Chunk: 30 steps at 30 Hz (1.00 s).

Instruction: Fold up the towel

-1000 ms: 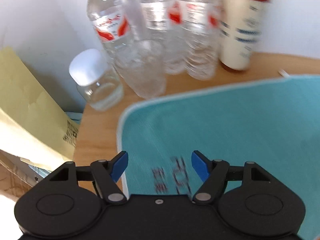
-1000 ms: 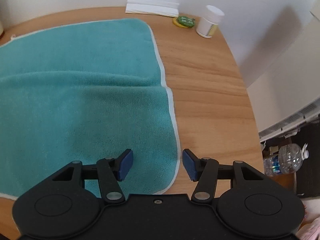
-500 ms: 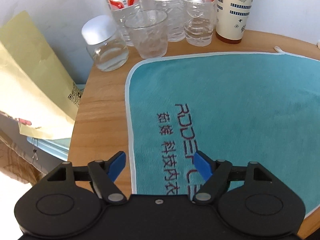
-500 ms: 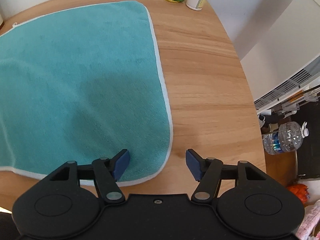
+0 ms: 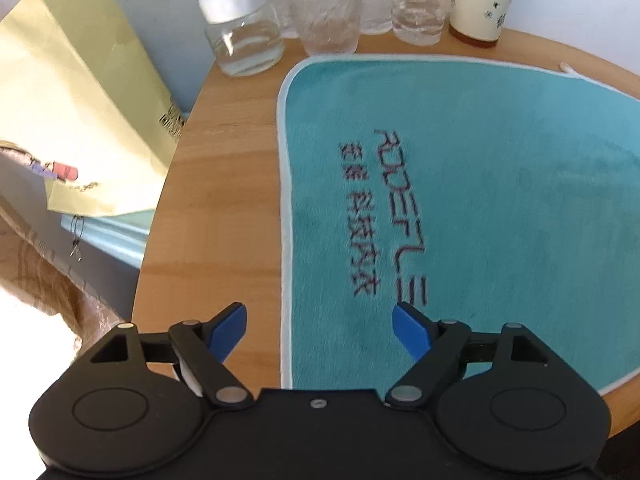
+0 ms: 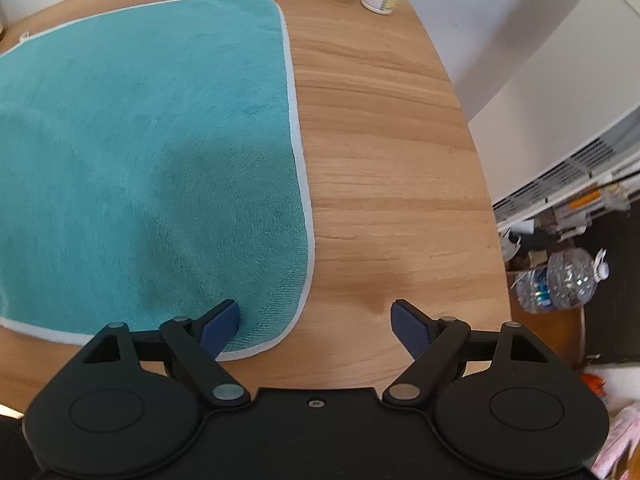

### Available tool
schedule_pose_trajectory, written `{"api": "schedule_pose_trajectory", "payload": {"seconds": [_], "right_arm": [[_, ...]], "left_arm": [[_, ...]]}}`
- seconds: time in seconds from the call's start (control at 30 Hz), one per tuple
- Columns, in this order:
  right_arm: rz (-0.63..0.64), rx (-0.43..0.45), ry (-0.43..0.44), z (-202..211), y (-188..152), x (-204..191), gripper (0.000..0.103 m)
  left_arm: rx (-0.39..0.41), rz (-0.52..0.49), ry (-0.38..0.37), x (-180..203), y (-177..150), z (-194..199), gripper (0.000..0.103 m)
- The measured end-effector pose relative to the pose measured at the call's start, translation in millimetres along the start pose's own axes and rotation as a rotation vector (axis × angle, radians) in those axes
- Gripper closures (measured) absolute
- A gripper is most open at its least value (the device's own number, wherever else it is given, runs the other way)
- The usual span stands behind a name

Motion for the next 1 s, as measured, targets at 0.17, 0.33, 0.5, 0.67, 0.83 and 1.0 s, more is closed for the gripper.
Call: {"api": "schedule_pose_trajectory", "payload": {"seconds": [0.17,0.33,0.5,0.67,0.83,1.0], "right_arm": [[0.026,-0.014,0.000,2,5,-1,0.036],[0.046,0.062,0.027,24,18,-6,0.040],[0.065,0.158,0.126,49,38,-21,0.040],[0.161,0.233,0.221,61,59,-49,0.042],[0.223,0.275,0.302,70,77,-85,0.046],[0.175,0.289,0.424,84,76,-134,0.051]], "left_arm": [[-0.021,0.053,0.027,-3,-10,2,0.017],[-0.011,0.139,0.059,-4,-15,11,0.001],[0.003,0.219,0.058,-6,-20,22,0.001],[0.002,0.298,0.062,-14,-23,27,0.001],[0.040,0.288,0.094,-24,-11,40,0.001],[0.106,0.208,0.101,-33,19,55,0.001]]}}
Point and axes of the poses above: each gripper's, at about its wrist camera, not at the fingertips, and z roughly against the way its jaws point, x to its right, y to its top, the point moved 1 cm from there along -z, roughly the way its jaws point
